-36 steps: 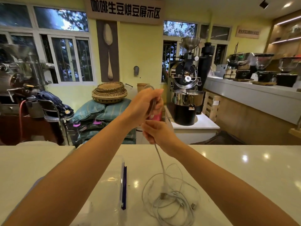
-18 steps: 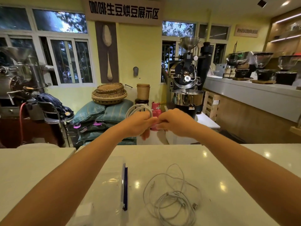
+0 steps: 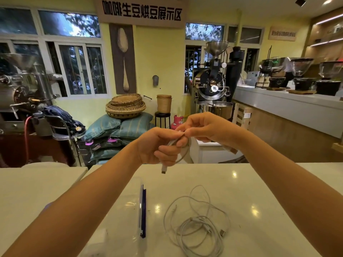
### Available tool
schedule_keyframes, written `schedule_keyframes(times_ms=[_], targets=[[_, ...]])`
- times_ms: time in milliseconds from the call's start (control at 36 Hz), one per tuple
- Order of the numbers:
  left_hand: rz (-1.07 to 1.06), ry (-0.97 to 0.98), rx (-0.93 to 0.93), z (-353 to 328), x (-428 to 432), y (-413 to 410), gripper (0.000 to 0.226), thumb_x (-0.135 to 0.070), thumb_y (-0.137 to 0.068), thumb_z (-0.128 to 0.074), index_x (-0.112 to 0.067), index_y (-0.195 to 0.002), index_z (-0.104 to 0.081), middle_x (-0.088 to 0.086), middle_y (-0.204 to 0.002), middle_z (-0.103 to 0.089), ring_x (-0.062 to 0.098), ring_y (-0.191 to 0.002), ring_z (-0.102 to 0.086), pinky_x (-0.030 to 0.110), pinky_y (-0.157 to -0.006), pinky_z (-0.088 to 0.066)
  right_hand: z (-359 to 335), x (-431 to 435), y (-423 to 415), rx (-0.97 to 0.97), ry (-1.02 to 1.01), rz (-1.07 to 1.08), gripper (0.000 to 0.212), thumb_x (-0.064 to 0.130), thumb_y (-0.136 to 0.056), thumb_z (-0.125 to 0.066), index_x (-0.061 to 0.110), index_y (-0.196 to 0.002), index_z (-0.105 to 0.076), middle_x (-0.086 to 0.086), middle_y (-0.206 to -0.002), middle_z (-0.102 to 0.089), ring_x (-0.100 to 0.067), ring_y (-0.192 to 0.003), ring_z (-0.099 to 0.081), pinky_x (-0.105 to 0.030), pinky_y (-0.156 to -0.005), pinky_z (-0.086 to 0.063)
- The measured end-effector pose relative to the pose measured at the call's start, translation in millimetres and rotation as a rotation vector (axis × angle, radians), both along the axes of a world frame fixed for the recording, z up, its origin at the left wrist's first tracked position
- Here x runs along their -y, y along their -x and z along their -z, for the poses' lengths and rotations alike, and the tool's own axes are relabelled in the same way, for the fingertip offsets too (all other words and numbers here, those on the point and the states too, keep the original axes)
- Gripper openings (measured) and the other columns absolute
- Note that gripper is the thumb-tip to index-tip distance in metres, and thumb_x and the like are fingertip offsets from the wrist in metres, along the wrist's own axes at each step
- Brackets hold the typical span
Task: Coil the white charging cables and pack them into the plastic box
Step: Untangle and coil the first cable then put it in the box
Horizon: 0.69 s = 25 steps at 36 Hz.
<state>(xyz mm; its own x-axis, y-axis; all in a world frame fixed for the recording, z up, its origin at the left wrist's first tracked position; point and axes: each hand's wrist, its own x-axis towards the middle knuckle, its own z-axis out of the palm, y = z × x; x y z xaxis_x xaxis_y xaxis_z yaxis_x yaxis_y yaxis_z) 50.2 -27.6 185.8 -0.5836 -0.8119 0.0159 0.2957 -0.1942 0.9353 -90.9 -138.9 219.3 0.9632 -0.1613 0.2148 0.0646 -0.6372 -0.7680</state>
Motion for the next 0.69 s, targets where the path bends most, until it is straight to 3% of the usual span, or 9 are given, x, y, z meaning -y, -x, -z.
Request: schedule_keyframes(times_ms=[56, 139, 278, 417, 694], targets=[[0.0, 0.01, -0.044, 2, -1, 0, 0.023, -0.017, -0.095, -0.036, -0.002, -0.087, -0.053, 0.0, -0.053, -0.035, 0.013, -0.043, -0.034, 0.023, -0.049, -0.029, 5, 1, 0, -0.003, -0.086, -0.015, 0.02, 0.009, -0.09, -0.049, 0.014, -0.07, -0.049, 0.002, -0.053, -0.049, -0.001, -0.039, -0.038, -0.011, -0.039, -0.028], [-0.019, -0.004, -0.085, 1, -3, -1, 0.027, -0.018, -0.097, -0.033, 0.0, -0.09, -0.051, 0.003, -0.056, -0.035, 0.014, -0.047, -0.035, 0.025, -0.053, -0.029, 11, 3, -4, 0.003, -0.142, -0.024, 0.02, 0.014, -0.092, -0.044, 0.016, -0.072, -0.047, -0.003, -0.056, -0.037, -0.006, -0.04, -0.03, -0.015, -0.039, -0.023], [-0.185, 0.054, 0.079, -1, -2, -3, 0.025, -0.028, -0.093, -0.042, -0.008, -0.085, -0.056, -0.005, -0.05, -0.043, 0.008, -0.042, -0.041, 0.021, -0.051, -0.038, 15, 4, -7, 0.014, -0.182, 0.009, 0.022, 0.015, -0.095, -0.041, 0.017, -0.073, -0.044, 0.007, -0.045, -0.051, -0.007, -0.043, -0.03, -0.014, -0.039, -0.023], [-0.533, 0.045, 0.354, -5, -4, -1, 0.031, -0.025, -0.097, -0.027, -0.008, -0.084, -0.05, -0.009, -0.046, -0.039, 0.004, -0.039, -0.035, 0.017, -0.046, -0.036, 21, 9, -7, 0.028, -0.183, 0.083, 0.021, 0.016, -0.094, -0.045, 0.015, -0.072, -0.046, 0.008, -0.043, -0.052, -0.004, -0.039, -0.035, -0.015, -0.04, -0.028], [-0.842, 0.152, 0.633, -3, 3, 14, 0.033, -0.024, -0.1, -0.025, -0.013, -0.074, -0.044, -0.011, -0.04, -0.035, 0.003, -0.039, -0.03, 0.017, -0.045, -0.035, 28, 24, -2, 0.01, -0.459, 0.017, 0.019, 0.002, -0.093, -0.043, 0.008, -0.077, -0.053, 0.006, -0.048, -0.06, -0.001, -0.038, -0.043, -0.011, -0.04, -0.038]])
